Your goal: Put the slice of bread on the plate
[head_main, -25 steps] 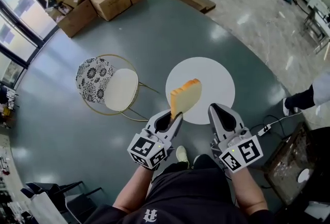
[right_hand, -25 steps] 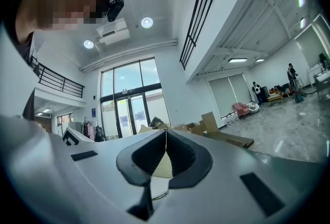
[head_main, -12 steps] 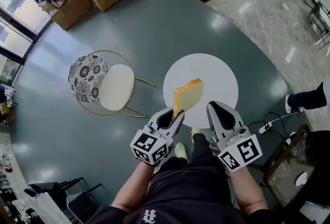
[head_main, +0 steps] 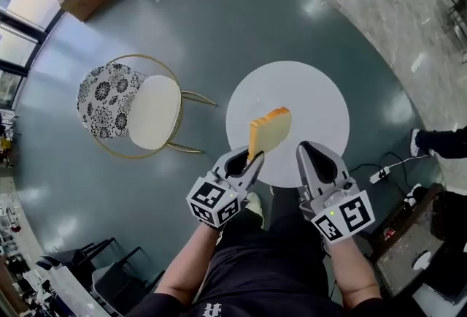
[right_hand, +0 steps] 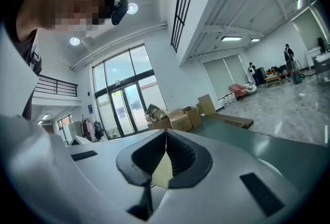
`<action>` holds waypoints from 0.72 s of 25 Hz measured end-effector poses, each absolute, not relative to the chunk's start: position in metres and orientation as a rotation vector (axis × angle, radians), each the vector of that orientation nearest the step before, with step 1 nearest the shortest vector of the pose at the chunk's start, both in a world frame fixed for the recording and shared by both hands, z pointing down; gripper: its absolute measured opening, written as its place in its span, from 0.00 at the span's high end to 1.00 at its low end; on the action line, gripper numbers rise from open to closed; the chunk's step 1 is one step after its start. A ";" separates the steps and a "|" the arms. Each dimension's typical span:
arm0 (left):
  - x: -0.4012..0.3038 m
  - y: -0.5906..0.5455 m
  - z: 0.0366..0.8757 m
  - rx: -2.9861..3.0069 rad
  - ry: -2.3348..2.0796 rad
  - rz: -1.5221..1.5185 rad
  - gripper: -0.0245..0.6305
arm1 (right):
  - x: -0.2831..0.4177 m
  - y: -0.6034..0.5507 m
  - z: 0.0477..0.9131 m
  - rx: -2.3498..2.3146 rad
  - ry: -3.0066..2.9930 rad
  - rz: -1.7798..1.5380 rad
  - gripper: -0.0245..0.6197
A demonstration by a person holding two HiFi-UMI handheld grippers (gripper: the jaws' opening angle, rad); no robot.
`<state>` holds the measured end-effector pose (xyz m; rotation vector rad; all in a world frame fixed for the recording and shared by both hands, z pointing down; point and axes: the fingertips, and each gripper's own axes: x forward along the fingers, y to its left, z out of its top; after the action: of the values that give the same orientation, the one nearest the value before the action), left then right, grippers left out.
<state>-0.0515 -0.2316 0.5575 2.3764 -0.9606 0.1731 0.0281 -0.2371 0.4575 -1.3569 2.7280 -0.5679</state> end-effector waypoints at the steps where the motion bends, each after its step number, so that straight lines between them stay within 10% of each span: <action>1: -0.052 -0.236 0.567 2.369 -0.961 0.179 0.83 | 0.027 -0.242 0.466 -1.355 2.730 -0.578 0.95; 18: -0.043 -0.280 0.703 2.142 -0.888 0.192 0.83 | 0.035 -0.280 0.572 -1.409 2.704 -0.718 0.95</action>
<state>-0.0431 -0.2798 0.7034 2.1418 -0.8875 0.1916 0.0348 -0.2801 0.5724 -1.4095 2.7043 -0.7185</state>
